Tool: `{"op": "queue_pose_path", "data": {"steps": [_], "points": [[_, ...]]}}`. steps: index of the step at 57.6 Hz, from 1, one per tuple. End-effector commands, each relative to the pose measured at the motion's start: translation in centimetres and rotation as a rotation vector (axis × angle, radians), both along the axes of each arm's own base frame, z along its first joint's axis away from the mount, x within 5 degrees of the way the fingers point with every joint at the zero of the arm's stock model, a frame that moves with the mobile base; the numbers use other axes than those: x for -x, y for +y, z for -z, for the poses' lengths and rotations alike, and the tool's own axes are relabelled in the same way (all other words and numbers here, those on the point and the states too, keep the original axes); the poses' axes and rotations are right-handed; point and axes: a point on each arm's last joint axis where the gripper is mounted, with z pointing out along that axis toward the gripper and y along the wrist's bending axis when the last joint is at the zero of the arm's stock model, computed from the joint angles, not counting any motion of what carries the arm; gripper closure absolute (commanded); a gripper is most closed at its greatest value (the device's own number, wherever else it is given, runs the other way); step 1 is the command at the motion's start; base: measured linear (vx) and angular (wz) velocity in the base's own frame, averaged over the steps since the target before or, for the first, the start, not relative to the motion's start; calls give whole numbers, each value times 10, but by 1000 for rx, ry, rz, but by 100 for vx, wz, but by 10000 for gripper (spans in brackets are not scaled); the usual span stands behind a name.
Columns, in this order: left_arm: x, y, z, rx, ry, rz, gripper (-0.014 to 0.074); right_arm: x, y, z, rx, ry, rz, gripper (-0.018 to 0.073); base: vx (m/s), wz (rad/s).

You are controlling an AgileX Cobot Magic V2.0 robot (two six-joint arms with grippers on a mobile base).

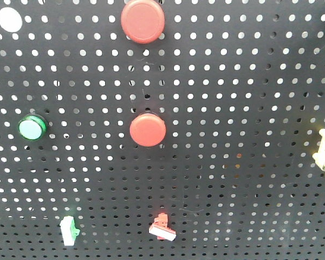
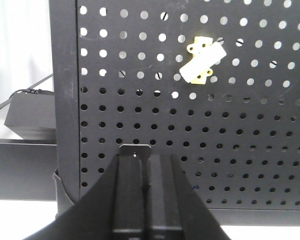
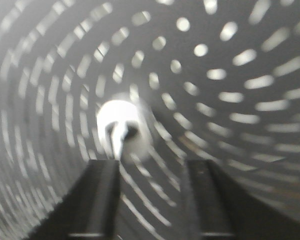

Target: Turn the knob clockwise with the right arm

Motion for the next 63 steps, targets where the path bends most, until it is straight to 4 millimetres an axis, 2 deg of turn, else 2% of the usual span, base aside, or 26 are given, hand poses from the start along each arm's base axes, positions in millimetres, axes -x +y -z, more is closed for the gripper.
{"op": "queue_pose_path", "data": {"steps": [1,5,6,10,18,21,27,35,41,52,63], "points": [[0,1,-3,20,-68,-11,603,23,-9,-1,172,-95,32,424,0,0],[0,1,-3,20,-68,-11,603,39,-14,13,252,-116,36,565,0,0],[0,1,-3,20,-68,-11,603,42,-14,16,266,-121,37,575,0,0],[0,1,-3,20,-68,-11,603,53,-18,35,325,-146,40,574,0,0],[0,1,-3,20,-68,-11,603,66,-20,88,364,-185,38,572,0,0],[0,1,-3,20,-68,-11,603,61,-18,109,374,-203,38,571,0,0],[0,1,-3,20,-68,-11,603,48,-13,135,440,-338,63,571,0,0],[0,1,-3,20,-68,-11,603,38,-3,154,515,-519,51,571,0,0],[0,1,-3,20,-68,-11,603,35,1,166,512,-560,30,569,0,0],[0,1,-3,20,-68,-11,603,29,3,186,521,-514,9,568,0,0],[0,1,-3,20,-68,-11,603,28,3,189,526,-495,6,568,0,0]]}}
